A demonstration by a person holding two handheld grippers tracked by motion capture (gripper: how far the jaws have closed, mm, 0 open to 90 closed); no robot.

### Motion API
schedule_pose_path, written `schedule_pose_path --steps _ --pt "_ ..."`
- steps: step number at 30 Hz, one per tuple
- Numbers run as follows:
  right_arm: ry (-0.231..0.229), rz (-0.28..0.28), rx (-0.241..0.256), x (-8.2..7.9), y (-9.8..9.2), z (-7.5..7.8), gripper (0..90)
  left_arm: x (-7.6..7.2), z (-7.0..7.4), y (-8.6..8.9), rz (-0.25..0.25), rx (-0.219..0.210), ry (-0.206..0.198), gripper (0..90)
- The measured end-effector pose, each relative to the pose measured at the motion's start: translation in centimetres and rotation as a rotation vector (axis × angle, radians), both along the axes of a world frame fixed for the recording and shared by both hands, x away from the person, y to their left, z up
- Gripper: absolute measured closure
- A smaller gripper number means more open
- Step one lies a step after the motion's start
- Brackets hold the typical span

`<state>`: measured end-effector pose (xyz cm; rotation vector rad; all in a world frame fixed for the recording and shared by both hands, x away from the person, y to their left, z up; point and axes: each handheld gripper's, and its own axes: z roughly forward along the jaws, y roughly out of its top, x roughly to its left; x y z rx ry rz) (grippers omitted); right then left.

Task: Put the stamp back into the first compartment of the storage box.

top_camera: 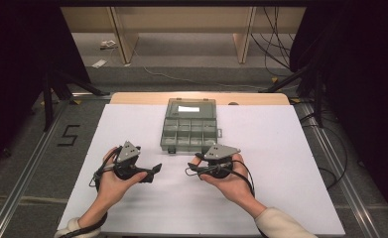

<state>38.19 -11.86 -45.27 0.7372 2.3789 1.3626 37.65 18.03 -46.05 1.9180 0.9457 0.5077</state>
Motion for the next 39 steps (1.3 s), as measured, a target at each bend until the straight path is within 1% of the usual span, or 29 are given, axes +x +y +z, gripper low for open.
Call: schedule_pose_path --steps 3,23,39 --pt "-0.010 -0.008 -0.005 0.3 0.1 0.2 56.0 0.0 0.0 0.0 0.000 0.000 0.002 0.0" --pt "-0.025 -0.048 0.009 2.2 0.4 0.9 56.0 0.0 0.0 0.0 -0.004 -0.003 0.002 0.0" --pt "-0.030 -0.057 0.008 3.4 1.0 1.0 56.0 0.0 0.1 0.0 -0.002 -0.005 -0.002 0.0"
